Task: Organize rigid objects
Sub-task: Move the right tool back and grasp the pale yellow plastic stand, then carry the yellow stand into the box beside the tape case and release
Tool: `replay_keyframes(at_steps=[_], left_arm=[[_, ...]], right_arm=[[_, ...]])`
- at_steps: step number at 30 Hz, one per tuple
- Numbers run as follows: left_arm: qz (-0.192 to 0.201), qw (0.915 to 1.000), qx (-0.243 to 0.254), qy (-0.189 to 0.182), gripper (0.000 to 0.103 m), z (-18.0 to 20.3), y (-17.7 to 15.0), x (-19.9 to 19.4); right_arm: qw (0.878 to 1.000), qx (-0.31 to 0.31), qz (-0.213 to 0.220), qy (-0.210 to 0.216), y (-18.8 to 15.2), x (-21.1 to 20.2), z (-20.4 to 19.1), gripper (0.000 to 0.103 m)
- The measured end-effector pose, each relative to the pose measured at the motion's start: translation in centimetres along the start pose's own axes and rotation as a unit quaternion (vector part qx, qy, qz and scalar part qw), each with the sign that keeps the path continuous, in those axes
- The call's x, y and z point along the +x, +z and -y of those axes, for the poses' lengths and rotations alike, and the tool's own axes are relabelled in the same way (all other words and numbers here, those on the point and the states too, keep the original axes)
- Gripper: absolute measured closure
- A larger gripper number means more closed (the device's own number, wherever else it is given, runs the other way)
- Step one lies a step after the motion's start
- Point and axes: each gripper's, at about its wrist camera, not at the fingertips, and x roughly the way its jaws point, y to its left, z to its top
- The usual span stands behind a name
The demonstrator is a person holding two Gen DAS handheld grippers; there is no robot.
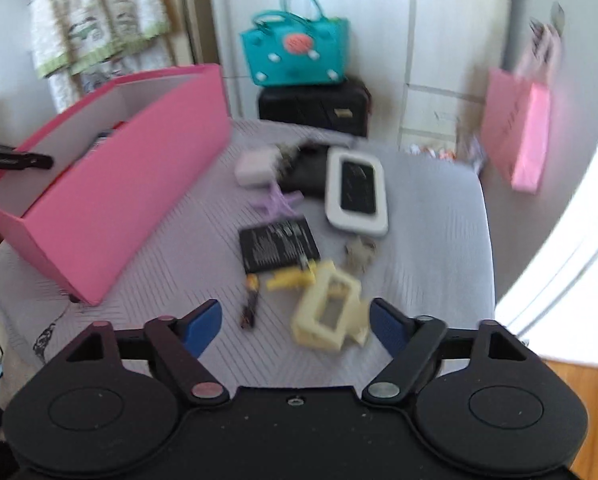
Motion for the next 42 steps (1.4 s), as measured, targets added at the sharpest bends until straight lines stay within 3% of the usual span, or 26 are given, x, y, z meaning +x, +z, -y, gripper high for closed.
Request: replay_keyframes(at_steps=[7,10,20,30,42], left_arm=[[-0.004,1.0000,0.005,0.007,0.094,0.0,0.0,0.0],[-0.006,0.9999,0.005,0.006,0.094,0.0,0.0,0.0],[-0.009,0.9999,0.006,0.006,0.094,0.1,0.1,0.1],[-0.008,0.9999,0.005,0.004,0.094,0.0,0.1,0.1],[-0.004,1.0000,0.004,0.003,0.094,0.2,0.0,0.1]], right_arm=[[1.000,0.005,0.018,-0.024,-1.4,1.7,0.0,0.026],[0.998,0.000,0.029,-0.056,-1.4,2.4,-0.4,0.047],[0.997,0.002,0.052,-0.056,-0.7,2.2,-0.3,0.049],[0.999,-0.001,0.043,-0.021,-0.2,0.8,-1.4,0.051],[0.997,-0.040,0.059,0.007,3.3,-1.1,-4.0,0.051]])
